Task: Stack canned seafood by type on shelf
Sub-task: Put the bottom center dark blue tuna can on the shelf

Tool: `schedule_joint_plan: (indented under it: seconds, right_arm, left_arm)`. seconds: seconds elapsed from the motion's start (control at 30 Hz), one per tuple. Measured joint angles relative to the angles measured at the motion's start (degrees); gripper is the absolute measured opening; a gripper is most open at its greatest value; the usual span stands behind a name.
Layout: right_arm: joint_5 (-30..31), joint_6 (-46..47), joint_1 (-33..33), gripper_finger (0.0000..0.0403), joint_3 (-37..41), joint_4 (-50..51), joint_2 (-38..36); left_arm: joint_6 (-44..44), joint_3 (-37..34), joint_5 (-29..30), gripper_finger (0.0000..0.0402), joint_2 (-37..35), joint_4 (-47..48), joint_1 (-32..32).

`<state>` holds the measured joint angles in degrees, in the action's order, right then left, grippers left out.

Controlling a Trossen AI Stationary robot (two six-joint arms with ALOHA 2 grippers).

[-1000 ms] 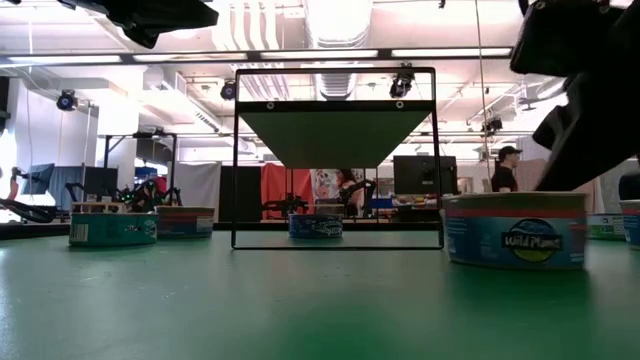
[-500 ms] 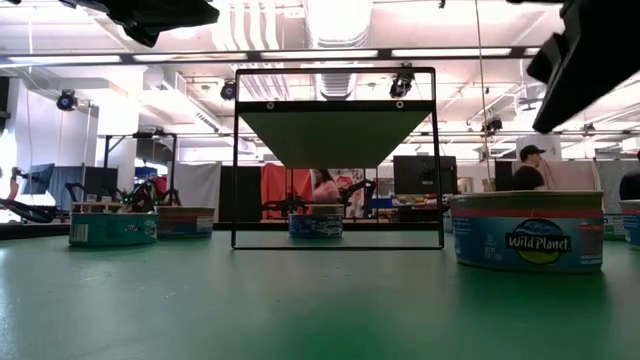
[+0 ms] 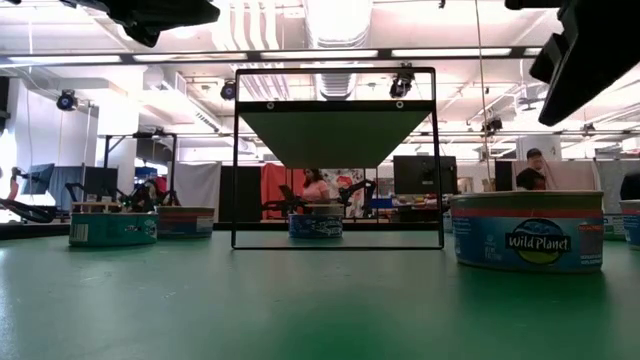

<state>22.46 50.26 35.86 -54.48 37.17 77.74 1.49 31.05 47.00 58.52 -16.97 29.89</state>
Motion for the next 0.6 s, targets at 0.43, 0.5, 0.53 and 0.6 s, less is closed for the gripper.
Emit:
schedule_joint_plan:
  seconds: [0.43,0.5,0.53,0.6]
  right_arm:
    - [4.8,6.9,0.0,0.0013,9.7,-3.4,-5.6]
    - [5.9,3.6,0.2,0.0013,9.8,-5.7,-4.5]
    - [6.0,1.6,0.2,0.0013,9.8,-6.8,-3.9]
    - [6.1,-1.9,0.2,0.0013,9.8,-9.7,-2.6]
  left_arm:
    - [-0.7,0.0,0.0,0.0000,1.2,-0.2,0.0]
    - [-0.5,0.0,0.0,0.0000,1.2,-0.4,0.0]
    - [-0.5,0.0,0.0,0.0000,1.2,-0.7,0.0]
    - [-0.4,0.0,0.0,0.0000,1.1,-0.8,0.0]
